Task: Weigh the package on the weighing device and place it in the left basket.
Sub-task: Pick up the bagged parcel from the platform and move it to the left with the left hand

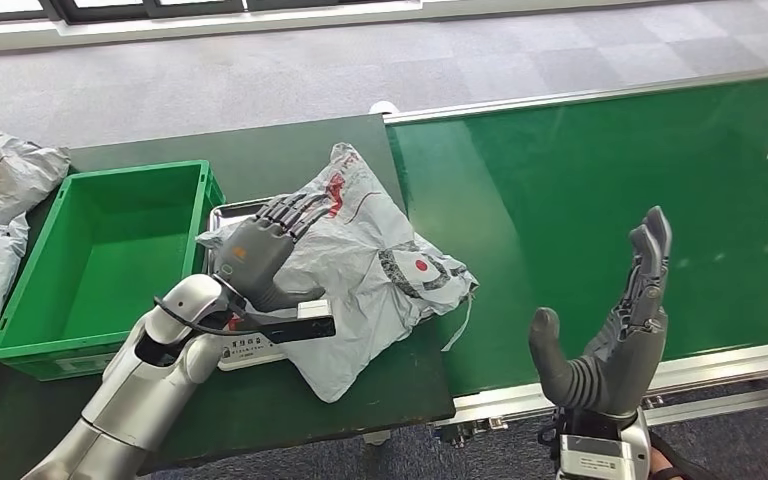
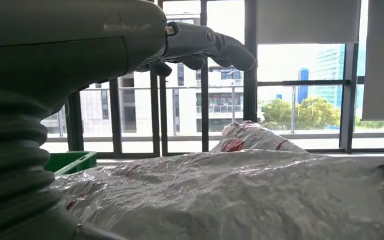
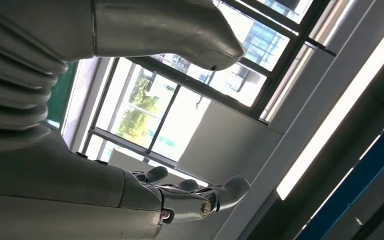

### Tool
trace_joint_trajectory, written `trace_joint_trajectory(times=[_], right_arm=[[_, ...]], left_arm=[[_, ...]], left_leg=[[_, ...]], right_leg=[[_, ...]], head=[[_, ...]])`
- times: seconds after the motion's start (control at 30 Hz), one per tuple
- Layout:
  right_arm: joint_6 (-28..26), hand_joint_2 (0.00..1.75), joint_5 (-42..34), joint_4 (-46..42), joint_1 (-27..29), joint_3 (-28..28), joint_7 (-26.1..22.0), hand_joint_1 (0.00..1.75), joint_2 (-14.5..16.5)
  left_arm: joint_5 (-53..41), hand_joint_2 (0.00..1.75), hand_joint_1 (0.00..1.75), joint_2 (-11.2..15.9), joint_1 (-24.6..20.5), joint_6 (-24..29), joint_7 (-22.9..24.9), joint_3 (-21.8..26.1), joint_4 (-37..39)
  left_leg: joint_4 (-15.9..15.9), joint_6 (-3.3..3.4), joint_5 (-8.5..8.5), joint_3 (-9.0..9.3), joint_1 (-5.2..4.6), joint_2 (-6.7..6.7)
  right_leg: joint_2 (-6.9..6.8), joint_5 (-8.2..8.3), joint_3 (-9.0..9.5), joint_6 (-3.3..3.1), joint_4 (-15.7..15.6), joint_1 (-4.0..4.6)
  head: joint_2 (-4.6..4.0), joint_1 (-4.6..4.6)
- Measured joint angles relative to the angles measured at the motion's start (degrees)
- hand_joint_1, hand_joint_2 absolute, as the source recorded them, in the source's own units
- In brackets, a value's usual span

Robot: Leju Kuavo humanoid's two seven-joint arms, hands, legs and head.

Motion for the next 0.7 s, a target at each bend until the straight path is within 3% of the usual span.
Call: trace_joint_trajectory(times=[0.27, 0.33, 0.47, 0.7], right_arm=[[0.0, 1.75, -0.1, -0.3, 0.1, -0.1, 0.0, 0.0, 0.0], [0.3, 1.75, -0.6, -0.3, 0.1, -0.1, -0.2, 0.0, 0.0], [1.0, 1.75, -1.7, -0.4, -0.8, -0.1, -0.7, 0.0, -0.2], [-0.3, 1.75, -0.8, -2.9, -0.4, -1.1, -0.6, 0.0, -0.4]], left_arm=[[0.3, 1.75, 0.0, 0.7, -1.1, -0.2, -0.1, -1.1, 2.2], [-0.5, 1.75, 0.0, 0.7, -2.3, -2.8, -1.2, -1.9, 3.1], [-1.2, 1.75, 0.0, -1.0, -9.9, -9.8, -4.9, -8.4, 11.1], [1.7, 1.75, 0.0, -5.6, -18.4, -11.0, -7.7, -17.5, 23.6]], left_leg=[[0.0, 0.01, 0.0, -0.09, -0.01, 0.0], [0.0, 0.02, 0.03, -0.1, -0.01, -0.03], [0.1, 0.09, 0.18, -0.26, -0.03, -0.19], [0.1, 0.09, 0.19, -0.27, -0.06, -0.12]], right_leg=[[0.0, 0.0, -0.08, 0.01, 0.0, 0.0], [-0.03, 0.02, -0.12, 0.02, 0.0, 0.01], [-0.17, 0.13, -0.16, 0.11, 0.0, -0.01], [-0.11, 0.21, -0.18, 0.13, 0.0, -0.05]], head=[[0.0, 0.0], [0.0, -0.01], [0.0, 0.01], [0.0, 0.01]])
